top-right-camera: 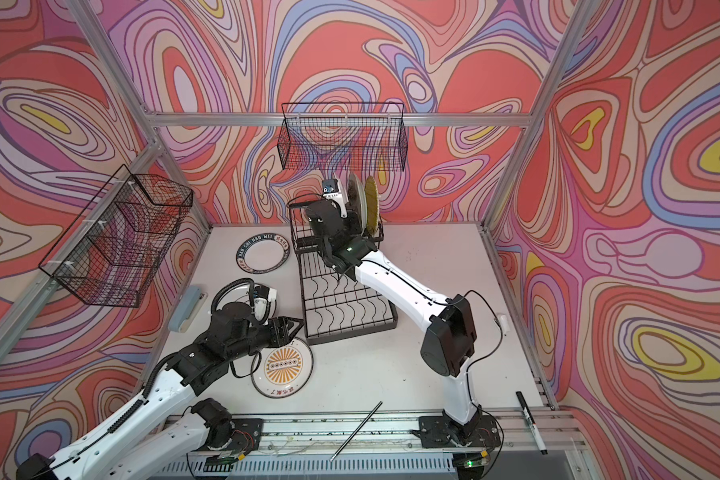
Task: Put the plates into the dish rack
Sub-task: 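Hold the sunburst plate upright in the rack with the right gripper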
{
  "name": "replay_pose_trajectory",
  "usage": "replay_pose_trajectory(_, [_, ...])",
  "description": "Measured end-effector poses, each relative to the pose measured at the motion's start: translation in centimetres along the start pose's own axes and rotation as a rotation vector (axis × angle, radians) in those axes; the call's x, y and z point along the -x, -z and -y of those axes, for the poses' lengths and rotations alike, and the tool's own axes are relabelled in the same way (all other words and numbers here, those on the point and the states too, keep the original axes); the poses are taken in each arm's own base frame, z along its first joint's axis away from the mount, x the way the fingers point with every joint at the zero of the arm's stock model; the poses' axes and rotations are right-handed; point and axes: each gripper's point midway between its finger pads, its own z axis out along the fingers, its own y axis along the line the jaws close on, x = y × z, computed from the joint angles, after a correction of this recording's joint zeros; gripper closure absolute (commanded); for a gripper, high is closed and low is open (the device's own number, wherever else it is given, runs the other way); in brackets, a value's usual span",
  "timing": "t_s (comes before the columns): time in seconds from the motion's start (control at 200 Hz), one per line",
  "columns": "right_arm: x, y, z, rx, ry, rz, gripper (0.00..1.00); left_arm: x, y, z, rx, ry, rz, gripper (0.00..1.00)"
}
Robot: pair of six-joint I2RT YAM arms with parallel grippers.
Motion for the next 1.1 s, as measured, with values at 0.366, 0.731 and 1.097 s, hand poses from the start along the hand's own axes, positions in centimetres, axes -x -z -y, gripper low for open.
replay_pose_trajectory(0.366, [-0.8, -0.3, -0.1, -0.020, -0.022, -0.021, 1.00, 0.1, 0.1, 0.1, -0.004, -0.002, 0.005, 0.50])
replay_pose_trajectory(0.731, [-1.3, -0.8, -0.1, -0.027, -0.042, -0.039, 1.00, 0.0, 0.2, 0.0, 0.000, -0.008, 0.001, 0.50])
replay_pose_trajectory(1.097, [-1.6, -1.2, -0.2, -0.017, -0.052, -0.051, 0.98, -0.1, 0.2, -0.1, 0.006, -0.007, -0.002, 0.49])
